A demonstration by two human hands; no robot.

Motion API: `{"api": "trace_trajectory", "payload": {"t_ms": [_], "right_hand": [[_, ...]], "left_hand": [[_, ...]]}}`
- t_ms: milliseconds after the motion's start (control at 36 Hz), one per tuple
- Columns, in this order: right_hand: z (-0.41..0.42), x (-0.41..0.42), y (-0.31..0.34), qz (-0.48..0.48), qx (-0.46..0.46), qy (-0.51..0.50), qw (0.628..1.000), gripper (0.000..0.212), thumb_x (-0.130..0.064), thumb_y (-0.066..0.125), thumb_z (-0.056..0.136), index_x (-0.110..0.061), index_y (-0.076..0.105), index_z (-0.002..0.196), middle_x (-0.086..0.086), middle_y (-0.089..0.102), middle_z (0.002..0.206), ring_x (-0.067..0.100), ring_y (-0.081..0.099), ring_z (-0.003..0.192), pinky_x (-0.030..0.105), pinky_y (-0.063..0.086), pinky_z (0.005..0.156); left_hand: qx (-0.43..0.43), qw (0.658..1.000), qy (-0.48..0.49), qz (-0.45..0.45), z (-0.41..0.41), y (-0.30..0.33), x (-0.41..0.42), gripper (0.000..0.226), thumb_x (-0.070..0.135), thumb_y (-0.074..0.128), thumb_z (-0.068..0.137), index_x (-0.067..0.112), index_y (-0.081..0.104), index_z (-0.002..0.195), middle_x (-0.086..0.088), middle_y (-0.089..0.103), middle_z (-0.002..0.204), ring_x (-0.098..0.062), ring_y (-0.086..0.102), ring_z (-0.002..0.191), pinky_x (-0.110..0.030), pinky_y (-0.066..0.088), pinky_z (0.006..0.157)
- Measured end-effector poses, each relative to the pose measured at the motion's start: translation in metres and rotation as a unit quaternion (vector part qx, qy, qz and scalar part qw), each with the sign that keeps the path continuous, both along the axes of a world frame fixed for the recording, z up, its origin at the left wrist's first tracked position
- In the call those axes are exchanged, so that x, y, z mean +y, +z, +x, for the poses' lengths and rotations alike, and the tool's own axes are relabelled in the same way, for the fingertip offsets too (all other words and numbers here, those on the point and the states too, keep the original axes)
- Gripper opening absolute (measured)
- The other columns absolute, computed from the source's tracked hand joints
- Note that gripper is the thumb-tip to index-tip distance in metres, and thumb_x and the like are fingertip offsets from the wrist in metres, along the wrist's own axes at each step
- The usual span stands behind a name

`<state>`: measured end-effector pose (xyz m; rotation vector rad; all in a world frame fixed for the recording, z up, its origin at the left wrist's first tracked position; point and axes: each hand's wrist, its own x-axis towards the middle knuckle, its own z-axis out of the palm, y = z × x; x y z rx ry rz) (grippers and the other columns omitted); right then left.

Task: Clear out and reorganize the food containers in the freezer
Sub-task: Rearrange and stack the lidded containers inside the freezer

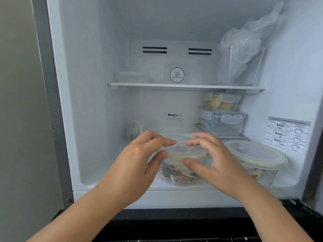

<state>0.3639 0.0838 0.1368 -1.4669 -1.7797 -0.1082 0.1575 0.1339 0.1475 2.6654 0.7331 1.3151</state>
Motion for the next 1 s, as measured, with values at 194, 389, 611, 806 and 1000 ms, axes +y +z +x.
{"api": "trace_trajectory", "payload": {"t_ms": [194, 389, 611, 806, 1000], "right_hand": [[-0.008, -0.003, -0.005, 0.039, 0.036, 0.039, 0.998, 0.022, -0.022, 0.057, 0.085, -0.036, 0.061, 0.102, -0.028, 0.053, 0.111, -0.003, 0.047, 0.116, 0.008, 0.030, 0.095], [-0.004, 0.001, -0.003, 0.017, 0.055, 0.023, 0.998, 0.034, -0.064, 0.058, 0.072, -0.038, 0.057, 0.094, -0.023, 0.050, 0.105, -0.004, 0.047, 0.110, 0.015, 0.034, 0.088], [0.002, 0.002, 0.000, -0.058, 0.076, -0.028, 0.995, 0.075, -0.089, 0.058, 0.041, -0.040, 0.041, 0.096, -0.036, 0.048, 0.121, -0.002, 0.046, 0.113, 0.028, 0.036, 0.084], [0.005, 0.005, -0.002, -0.074, 0.101, -0.016, 0.992, 0.073, -0.087, 0.061, 0.040, -0.047, 0.040, 0.097, -0.035, 0.047, 0.124, 0.001, 0.048, 0.113, 0.029, 0.040, 0.086], [0.008, 0.010, -0.010, -0.065, 0.114, 0.024, 0.991, 0.078, -0.085, 0.063, 0.046, -0.052, 0.045, 0.115, -0.041, 0.039, 0.129, -0.015, 0.035, 0.122, 0.014, 0.031, 0.088]], "left_hand": [[0.072, 0.994, 0.064, -0.042, -0.006, 0.006, 0.028, 0.036, 0.020, 0.041, 0.098, 0.028, 0.048, 0.132, 0.016, 0.046, 0.131, -0.002, 0.045, 0.116, 0.004, 0.024, 0.085], [0.173, 0.978, 0.026, -0.113, -0.003, 0.002, 0.039, 0.042, 0.043, 0.043, 0.094, 0.048, 0.035, 0.135, 0.019, 0.018, 0.153, -0.001, 0.022, 0.138, -0.013, 0.017, 0.105], [0.157, 0.976, -0.073, -0.129, -0.001, 0.012, 0.033, 0.032, 0.046, 0.063, 0.081, 0.056, 0.049, 0.108, 0.037, 0.033, 0.130, 0.029, 0.024, 0.117, 0.004, 0.018, 0.092], [0.161, 0.981, -0.035, -0.101, 0.001, 0.016, 0.034, 0.048, 0.059, 0.062, 0.071, 0.046, 0.050, 0.116, 0.024, 0.049, 0.122, 0.011, 0.041, 0.111, 0.005, 0.025, 0.090], [0.099, 0.989, -0.038, -0.103, 0.006, 0.008, 0.040, 0.063, 0.065, 0.060, 0.061, 0.034, 0.059, 0.116, 0.022, 0.055, 0.113, 0.010, 0.046, 0.108, 0.000, 0.031, 0.087]]}}
